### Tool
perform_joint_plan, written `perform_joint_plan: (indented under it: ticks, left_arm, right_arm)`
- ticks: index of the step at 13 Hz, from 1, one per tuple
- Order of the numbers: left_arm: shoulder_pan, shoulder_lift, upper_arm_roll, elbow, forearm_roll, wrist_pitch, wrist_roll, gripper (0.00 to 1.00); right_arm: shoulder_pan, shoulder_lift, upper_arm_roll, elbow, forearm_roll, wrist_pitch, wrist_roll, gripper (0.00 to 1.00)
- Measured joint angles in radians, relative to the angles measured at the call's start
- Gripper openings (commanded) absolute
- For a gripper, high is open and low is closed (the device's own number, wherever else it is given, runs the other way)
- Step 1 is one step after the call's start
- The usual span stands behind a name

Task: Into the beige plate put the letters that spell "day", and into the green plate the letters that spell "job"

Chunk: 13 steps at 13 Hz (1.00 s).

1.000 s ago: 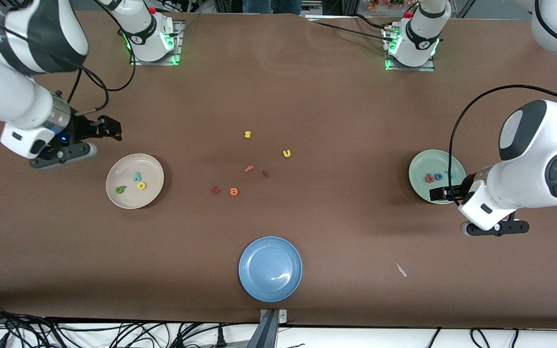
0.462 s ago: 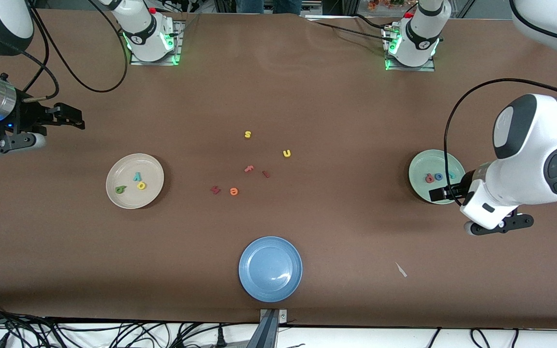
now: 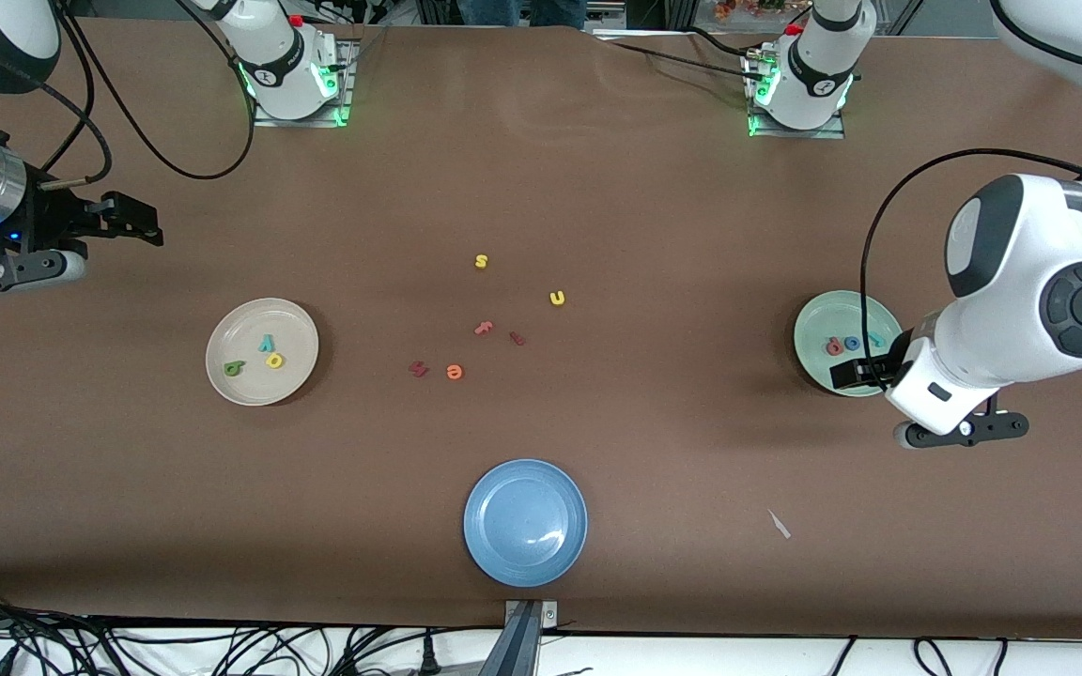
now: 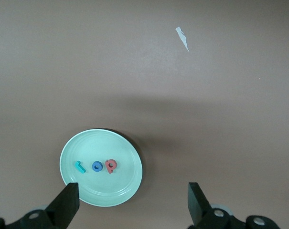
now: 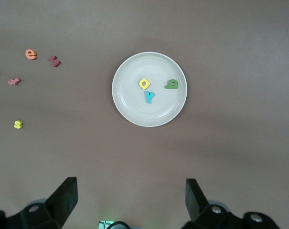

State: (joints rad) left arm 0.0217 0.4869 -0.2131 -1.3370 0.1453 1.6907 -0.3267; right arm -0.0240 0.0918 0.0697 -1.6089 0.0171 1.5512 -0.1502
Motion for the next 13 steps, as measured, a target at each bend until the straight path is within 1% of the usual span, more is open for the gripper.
perform_joint_plan:
  ticks: [4,5,6,8,13]
  left_arm:
    - [-0.001,-0.034,0.035,-0.062,-0.021,0.032,0.006,1.0]
    - [-0.01,-0.05,0.053,-0.093,-0.035,0.067,0.007,1.0]
    - [-0.033,-0.069,0.086,-0.129,-0.041,0.106,0.008,1.0]
    - [-0.06,-0.1,0.126,-0.18,-0.042,0.141,0.009,1.0]
    - [-0.059,-0.123,0.14,-0.204,-0.042,0.147,0.009,1.0]
  right_arm:
    - [0.0,0.002,0.0,0.0,0.0,0.0,0.0,1.0]
    - [0.0,0.002,0.0,0.0,0.0,0.0,0.0,1.0]
    - [0.0,0.002,0.0,0.0,0.0,0.0,0.0,1.0]
    - [0.0,0.002,0.0,0.002,0.0,0.0,0.001,1.0]
    - [0.0,0.002,0.0,0.003,0.0,0.0,0.001,1.0]
